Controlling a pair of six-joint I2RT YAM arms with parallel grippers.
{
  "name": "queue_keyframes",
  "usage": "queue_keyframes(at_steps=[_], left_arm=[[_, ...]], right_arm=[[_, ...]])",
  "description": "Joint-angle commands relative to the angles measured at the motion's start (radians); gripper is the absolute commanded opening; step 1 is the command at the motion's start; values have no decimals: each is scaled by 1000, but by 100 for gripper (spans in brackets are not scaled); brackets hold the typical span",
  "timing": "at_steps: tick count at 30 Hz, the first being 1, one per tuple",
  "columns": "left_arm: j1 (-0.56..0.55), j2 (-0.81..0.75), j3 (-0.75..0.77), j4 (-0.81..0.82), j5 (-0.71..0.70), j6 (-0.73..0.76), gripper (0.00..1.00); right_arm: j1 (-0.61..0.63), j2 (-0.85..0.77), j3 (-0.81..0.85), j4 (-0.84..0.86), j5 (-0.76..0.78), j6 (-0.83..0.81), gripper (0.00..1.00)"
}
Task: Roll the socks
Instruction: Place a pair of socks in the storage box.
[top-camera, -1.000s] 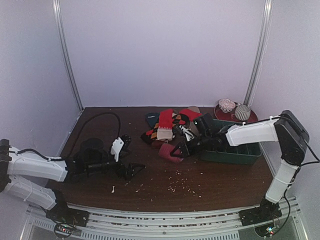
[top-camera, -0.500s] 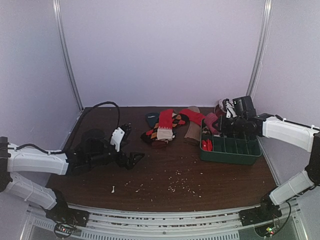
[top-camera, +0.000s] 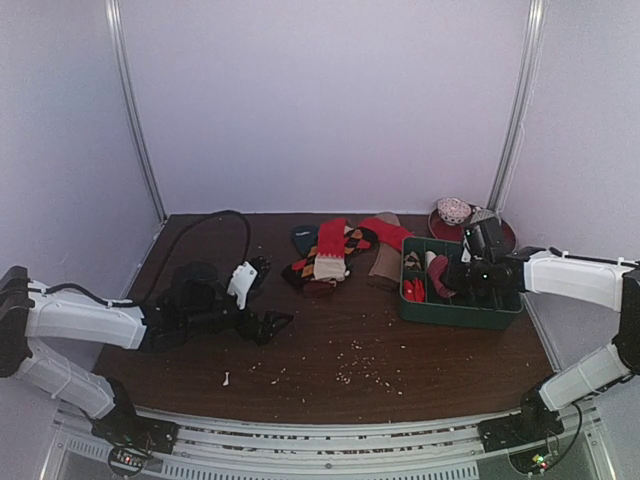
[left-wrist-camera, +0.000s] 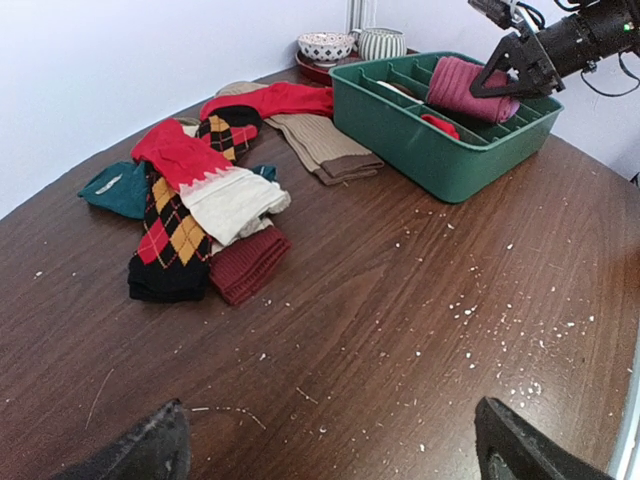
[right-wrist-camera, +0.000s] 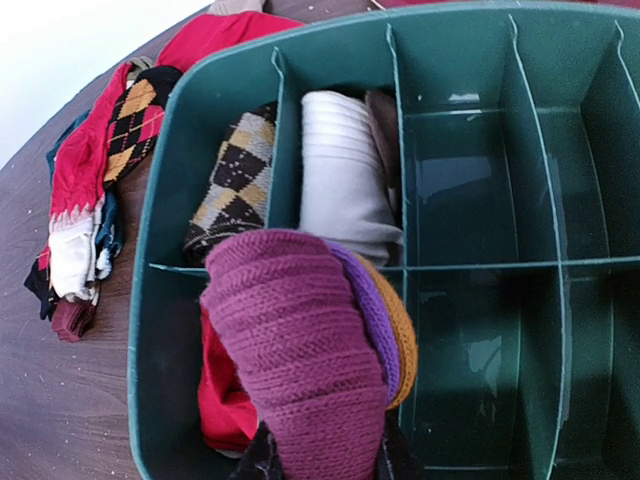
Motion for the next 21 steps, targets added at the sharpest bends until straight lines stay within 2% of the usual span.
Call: queue_keyframes(at_steps=[1,11,21], left_arm=[[7,7,-6,65,40,32,98],[7,17,-24,129,90,24,98],[8,46,11,94,142,12,97]], right_arm=[[6,-25,-43,32,37,70,0],[39,37,-38,23,102,126,0],[199,191,138,-198,336,270,0]])
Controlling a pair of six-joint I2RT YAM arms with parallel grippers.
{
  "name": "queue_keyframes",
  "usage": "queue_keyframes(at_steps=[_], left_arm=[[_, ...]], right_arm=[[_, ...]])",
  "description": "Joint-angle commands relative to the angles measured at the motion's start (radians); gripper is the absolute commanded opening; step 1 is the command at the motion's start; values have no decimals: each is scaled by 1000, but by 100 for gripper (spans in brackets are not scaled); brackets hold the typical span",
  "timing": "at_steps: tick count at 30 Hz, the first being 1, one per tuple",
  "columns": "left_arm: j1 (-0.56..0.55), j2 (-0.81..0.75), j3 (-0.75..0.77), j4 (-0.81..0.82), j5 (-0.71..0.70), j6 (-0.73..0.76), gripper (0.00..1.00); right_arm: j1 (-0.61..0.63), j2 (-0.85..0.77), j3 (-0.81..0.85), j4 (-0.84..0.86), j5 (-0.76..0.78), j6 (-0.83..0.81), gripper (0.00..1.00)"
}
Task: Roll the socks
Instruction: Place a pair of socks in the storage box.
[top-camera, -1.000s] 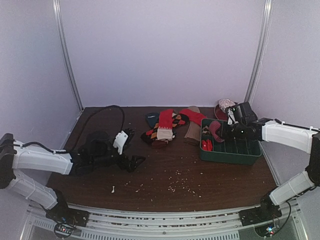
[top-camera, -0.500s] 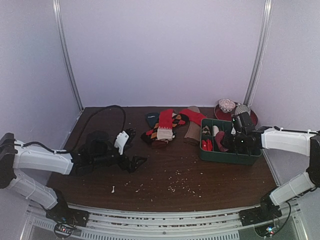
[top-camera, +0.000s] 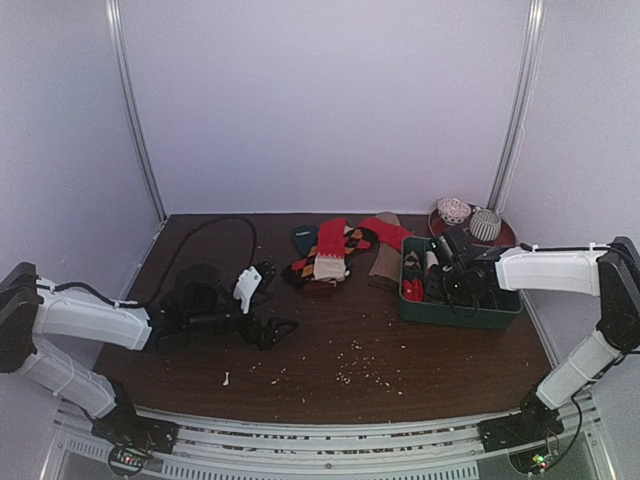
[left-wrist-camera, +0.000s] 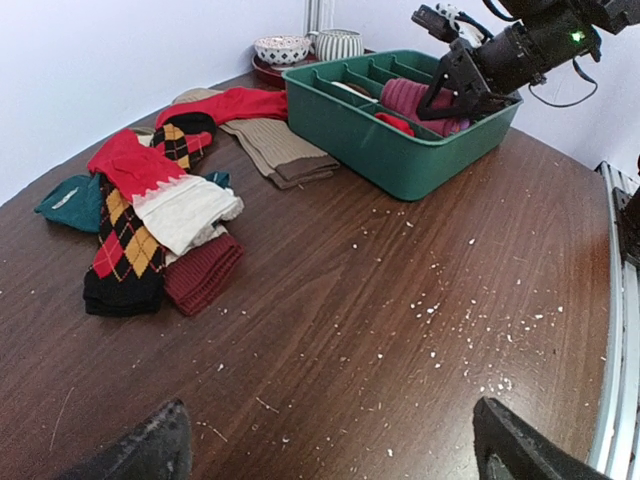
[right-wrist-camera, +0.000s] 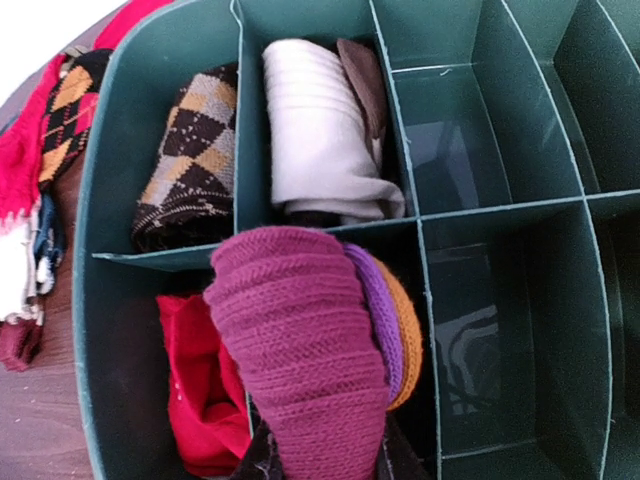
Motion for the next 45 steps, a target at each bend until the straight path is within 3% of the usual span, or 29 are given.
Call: queue_keyframes(at_steps=[1,10,18,24,27,30,33,38,45], left_arm=[[7,0,25,16,44,2,97],[7,-56,1,6,75,10,97],[6,-109,-4,-3,109,-3,96],[6,-134,-9,-21,79,9,97],[6,-124,-4,-26,70,17,97],[6,-109,3,-29,70,19,97],[6,-93,7,-30,72,20,97],[7,-79,12,-34,61,25,96],[7,-62,18,-37,56,28,96]], right_arm=[[50,62,74,-136,127,110,0],[51,142,83,-204,87,194,0],[37,334,197,-327,-11,112,0],[-7,433,175,-232,-108,62,0],[-7,442,183,-220,-123,54,24],[-10,404,197,-225,-114,36,34],[-19,365,231,-250,-111,19,53],[-24,332,296,-310,-96,-6,65],[-32,270,329,-350,-91,-24,67]])
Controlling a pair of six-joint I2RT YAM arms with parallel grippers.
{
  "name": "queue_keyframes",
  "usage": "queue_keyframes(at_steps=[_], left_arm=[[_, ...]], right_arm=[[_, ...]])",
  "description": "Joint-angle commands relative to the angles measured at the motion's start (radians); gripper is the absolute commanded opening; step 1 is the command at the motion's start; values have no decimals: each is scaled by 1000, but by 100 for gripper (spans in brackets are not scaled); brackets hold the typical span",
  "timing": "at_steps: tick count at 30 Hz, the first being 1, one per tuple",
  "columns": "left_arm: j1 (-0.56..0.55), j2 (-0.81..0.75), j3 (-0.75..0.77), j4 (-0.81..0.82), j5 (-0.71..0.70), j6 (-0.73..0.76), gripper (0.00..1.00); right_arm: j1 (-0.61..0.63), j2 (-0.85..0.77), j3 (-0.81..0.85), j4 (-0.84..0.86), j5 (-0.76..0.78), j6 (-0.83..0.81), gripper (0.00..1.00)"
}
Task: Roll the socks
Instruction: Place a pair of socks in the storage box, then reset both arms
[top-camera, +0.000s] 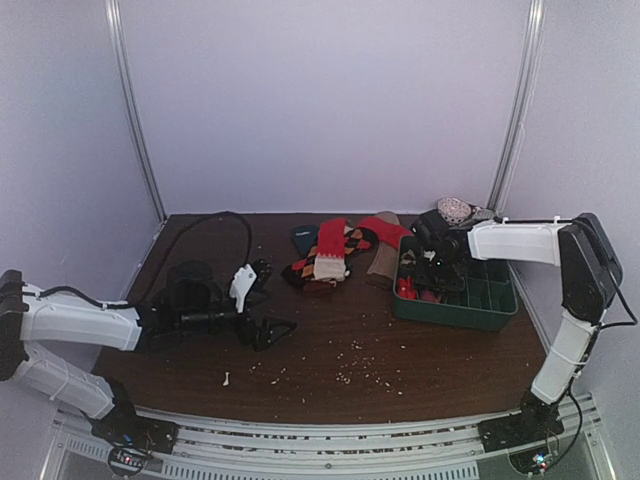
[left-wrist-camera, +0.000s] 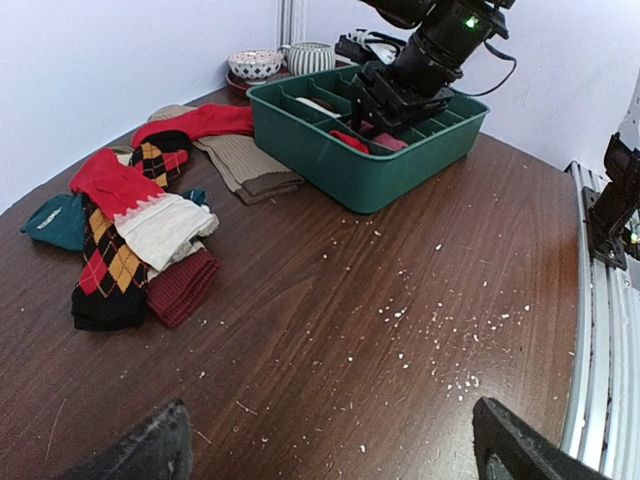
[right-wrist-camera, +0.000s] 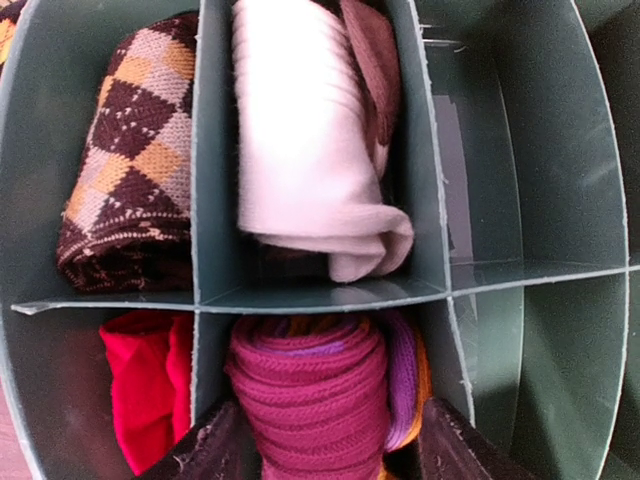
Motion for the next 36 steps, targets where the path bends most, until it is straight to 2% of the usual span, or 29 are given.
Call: queue_keyframes(at_steps=[1,8,11,15,16,17,18,23,26,36], left_arm=[[7,19,19,21,-12,20,96],[7,37,21,30,-16,18,98],[6,37,19,36,-34,15,98],[7,24,4,54,-109,8,98],[7,24,3,57,-142,-5,98],[7,23,6,52,-172,-21,98],[6,22,12,45,-194,-42,98],[7,7,20,22,-318,-182,98],[7,-7,18,2,-452,-278,98],[7,-9,84,-99,-613,-350,98]], right_arm=[[-2,-20,3,-61,-64,-9,67],[-2,-124,21,-81,-56,-19,67],[-2,-164,15,-69,-56,-70,68],[0,-242,-28,22,-54,-188,76],[0,-270,-45,59,-51,-216,82],[0,-293,-61,92,-49,-242,98],[-2,-315,-70,113,-42,-274,100],[-2,-370,-70,159,-12,-384,100],[-3,-393,-73,187,3,-433,100],[-5,-454,-125,275,26,-510,100]])
